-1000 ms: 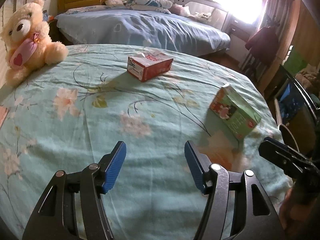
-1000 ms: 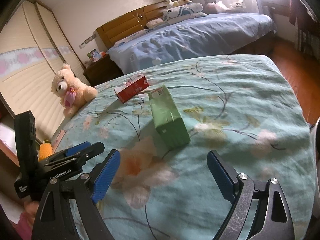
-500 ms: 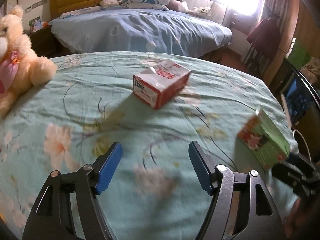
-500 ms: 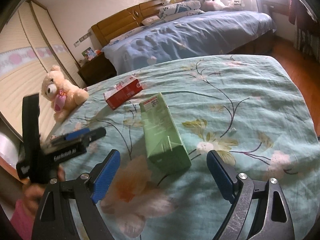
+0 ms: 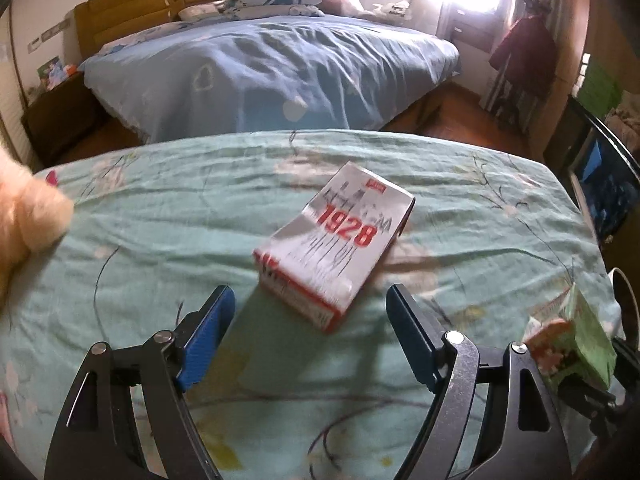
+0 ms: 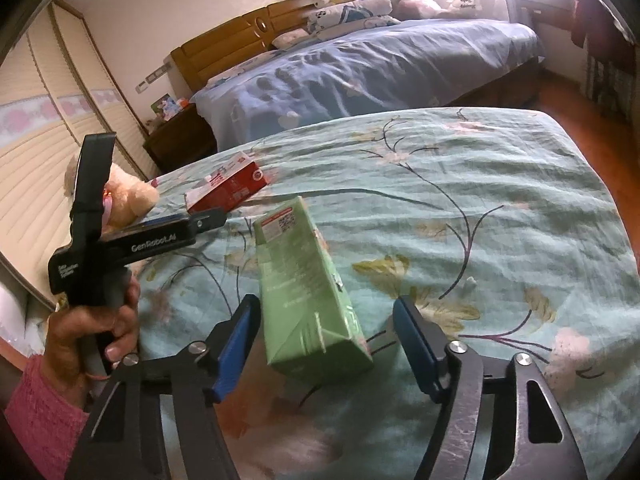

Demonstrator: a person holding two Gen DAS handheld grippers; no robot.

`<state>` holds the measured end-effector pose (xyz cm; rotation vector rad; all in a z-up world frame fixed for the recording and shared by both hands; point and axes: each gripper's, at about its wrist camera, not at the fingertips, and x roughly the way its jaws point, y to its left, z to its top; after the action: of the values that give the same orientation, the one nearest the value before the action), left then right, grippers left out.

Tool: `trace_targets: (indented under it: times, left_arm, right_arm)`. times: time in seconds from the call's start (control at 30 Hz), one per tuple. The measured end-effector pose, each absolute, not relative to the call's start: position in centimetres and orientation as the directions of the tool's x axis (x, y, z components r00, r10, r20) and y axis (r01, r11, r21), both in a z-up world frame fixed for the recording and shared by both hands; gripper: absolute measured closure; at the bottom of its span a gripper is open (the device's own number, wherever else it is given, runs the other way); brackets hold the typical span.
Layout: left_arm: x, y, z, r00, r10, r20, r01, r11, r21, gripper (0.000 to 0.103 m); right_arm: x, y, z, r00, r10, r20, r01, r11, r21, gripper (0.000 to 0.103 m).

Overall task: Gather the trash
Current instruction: 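Grasp the white-red milk carton with the left tool while the right tool grasps the green carton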

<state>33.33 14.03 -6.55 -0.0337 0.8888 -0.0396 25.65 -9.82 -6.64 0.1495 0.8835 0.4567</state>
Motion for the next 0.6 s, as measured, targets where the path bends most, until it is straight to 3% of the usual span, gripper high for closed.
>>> trace_targets:
  times: [0.07,0.1,0.17,0.3,0.6]
  left_arm:
    - [33.5,13.6,-6.5,0.634,-0.054,-0.772,0.041,0.998,-0.037,0.024]
    - [33.5,13.4,-6.4,0.637,-0.054,-0.769,0.047,0.998,-0.031,0.033]
    - [33.4,13.0,-6.4,0.641,-0.054,-0.766,0.066,0.998,-0.015,0.051]
    - [32.5,12.4,-5.9,0.674,-0.033,-0.738,0.065,0.998,0.015,0.053]
    - [24.8,10.0,-5.7,0.651,-0.077,-0.755,0.026,0.997,-0.079,0.053]
  right_arm:
    - [25.5,-9.9,-6.7,0.552,0.437,-0.71,-0.319,0.897,0.305,0.046]
    - [25.5,-9.8,-6.7,0.554,0.436,-0.709,-0.319,0.898,0.303,0.049]
    - [25.4,-9.9,-6.7,0.557,0.435,-0.708,-0.317,0.899,0.302,0.064]
    - [24.9,-10.0,-6.5,0.566,0.435,-0.7,-0.321,0.899,0.299,0.067]
    - [22.6,-11.7,-6.2,0.576,0.431,-0.694,-0.317,0.901,0.297,0.069]
